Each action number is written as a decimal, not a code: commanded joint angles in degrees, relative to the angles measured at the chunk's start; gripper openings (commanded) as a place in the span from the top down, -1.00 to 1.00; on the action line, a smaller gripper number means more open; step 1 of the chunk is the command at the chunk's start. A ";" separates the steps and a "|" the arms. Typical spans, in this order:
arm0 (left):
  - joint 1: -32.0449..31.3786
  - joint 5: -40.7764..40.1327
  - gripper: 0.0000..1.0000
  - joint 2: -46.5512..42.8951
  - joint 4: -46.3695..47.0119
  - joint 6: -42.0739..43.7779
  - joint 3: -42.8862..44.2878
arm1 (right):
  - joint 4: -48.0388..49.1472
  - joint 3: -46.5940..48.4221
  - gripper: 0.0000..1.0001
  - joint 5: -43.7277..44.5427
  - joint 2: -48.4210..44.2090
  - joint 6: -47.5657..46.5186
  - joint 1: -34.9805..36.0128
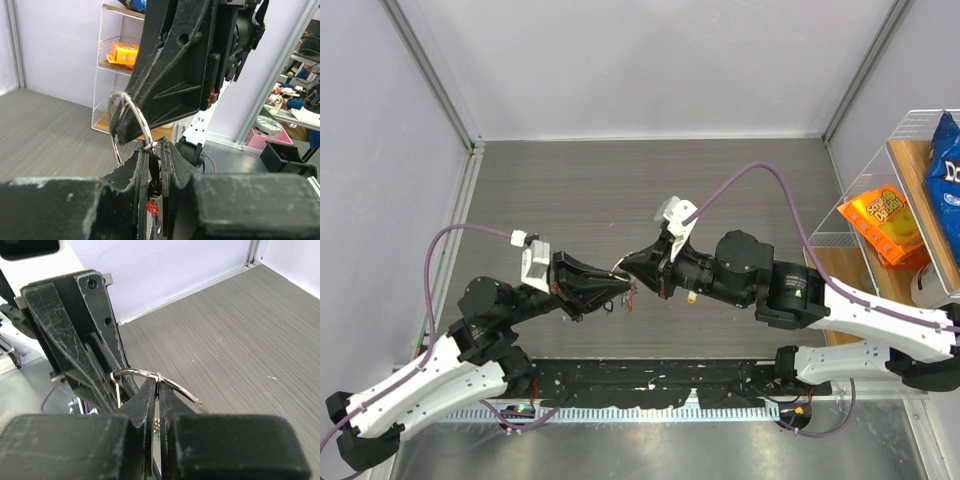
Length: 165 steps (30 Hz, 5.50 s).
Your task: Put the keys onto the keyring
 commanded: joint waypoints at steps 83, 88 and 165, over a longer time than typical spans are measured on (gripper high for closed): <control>-2.19 -2.66 -0.54 9.38 -18.99 22.49 8.00 | -66.59 53.43 0.88 -14.57 31.17 5.92 -3.51; -3.15 -3.72 -0.39 10.96 -18.38 23.46 7.47 | -66.42 54.57 0.88 -16.41 31.25 6.53 -3.50; -4.21 -7.85 0.64 8.77 -7.75 26.19 2.99 | -63.78 46.58 0.89 -23.00 24.31 10.49 -3.42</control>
